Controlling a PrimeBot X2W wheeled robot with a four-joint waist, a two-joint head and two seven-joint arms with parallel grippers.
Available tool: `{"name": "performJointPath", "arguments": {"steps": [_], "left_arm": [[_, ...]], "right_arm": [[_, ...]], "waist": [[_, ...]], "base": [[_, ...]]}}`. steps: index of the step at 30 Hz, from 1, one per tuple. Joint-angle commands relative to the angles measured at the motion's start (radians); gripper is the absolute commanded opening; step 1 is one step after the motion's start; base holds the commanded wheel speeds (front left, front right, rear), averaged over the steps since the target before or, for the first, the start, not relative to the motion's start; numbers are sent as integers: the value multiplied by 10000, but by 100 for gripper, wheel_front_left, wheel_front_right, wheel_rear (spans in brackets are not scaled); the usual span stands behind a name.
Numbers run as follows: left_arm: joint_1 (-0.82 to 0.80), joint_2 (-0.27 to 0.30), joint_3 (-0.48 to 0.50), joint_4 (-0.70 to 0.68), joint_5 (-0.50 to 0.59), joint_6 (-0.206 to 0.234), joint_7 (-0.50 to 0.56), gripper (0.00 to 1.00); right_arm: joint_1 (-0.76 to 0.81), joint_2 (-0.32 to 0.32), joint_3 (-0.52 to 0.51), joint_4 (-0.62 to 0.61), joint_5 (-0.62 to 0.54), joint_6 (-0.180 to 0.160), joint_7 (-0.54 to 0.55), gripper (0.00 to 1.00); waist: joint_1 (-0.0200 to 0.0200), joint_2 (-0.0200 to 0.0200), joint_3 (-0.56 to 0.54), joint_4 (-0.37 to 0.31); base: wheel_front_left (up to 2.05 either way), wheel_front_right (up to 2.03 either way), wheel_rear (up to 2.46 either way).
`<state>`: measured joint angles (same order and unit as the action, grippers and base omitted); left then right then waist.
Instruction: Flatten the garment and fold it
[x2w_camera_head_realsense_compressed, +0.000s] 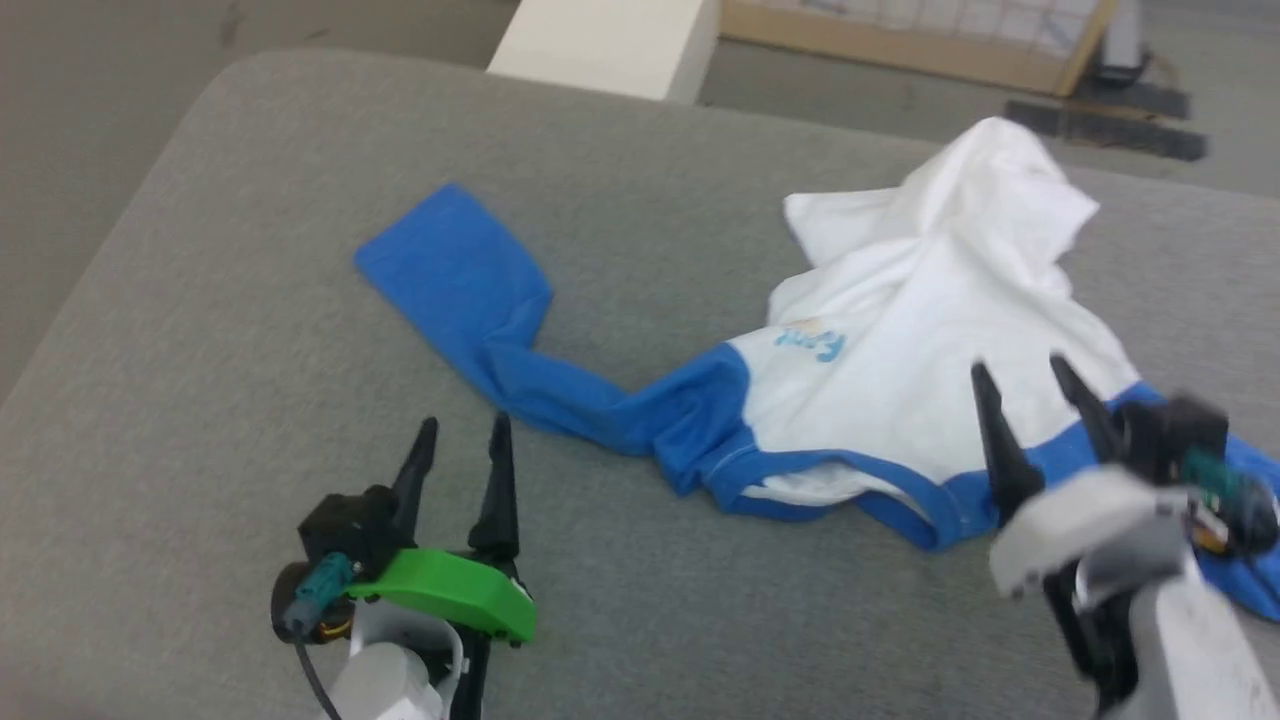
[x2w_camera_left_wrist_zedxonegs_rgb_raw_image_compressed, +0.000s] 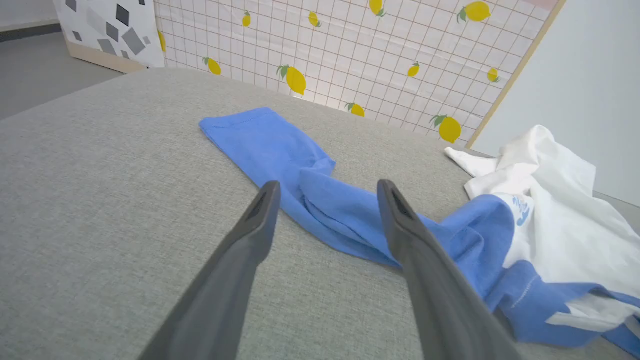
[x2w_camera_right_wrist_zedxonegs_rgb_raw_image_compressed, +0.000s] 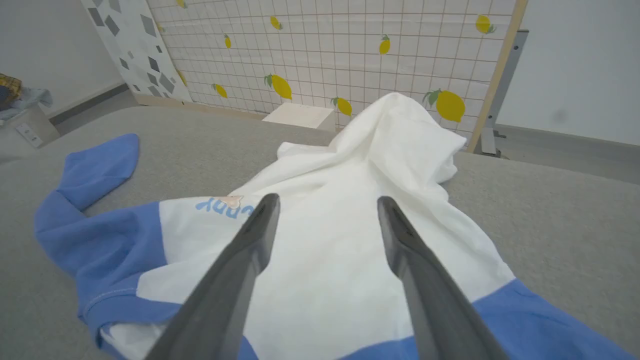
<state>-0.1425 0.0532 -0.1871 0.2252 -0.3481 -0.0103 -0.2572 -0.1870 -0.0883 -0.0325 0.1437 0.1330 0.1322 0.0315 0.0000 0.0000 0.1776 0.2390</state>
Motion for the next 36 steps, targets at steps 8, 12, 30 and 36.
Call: {"name": "performJointPath", "arguments": {"steps": [8,12,30,36], "left_arm": [[-301,-29,-1308,842,407,-616,275,100],[-787,-30,-2127,1412,477,-839,933,100],[-2220,-29,-3216,3576,-842,-1033,5597,0],[-1319,301,-3567,2184,-1775,-1167,6400,0]], "right_arm": [[2059,368,-172,-1522,82,-15,-131,100],[2395,376,-32,-1795,347,-15,-96,100],[2311,380,388,-1818,639,-15,55,100],[2480,380,247,-1774,778,-15,125,100]], "waist": [[0,0,-887,-1314],[0,0,-811,-1584],[0,0,-392,-2292],[0,0,-738,-2037]], "base": [[0,0,0],[0,0,0],[0,0,0],[0,0,0]]}}
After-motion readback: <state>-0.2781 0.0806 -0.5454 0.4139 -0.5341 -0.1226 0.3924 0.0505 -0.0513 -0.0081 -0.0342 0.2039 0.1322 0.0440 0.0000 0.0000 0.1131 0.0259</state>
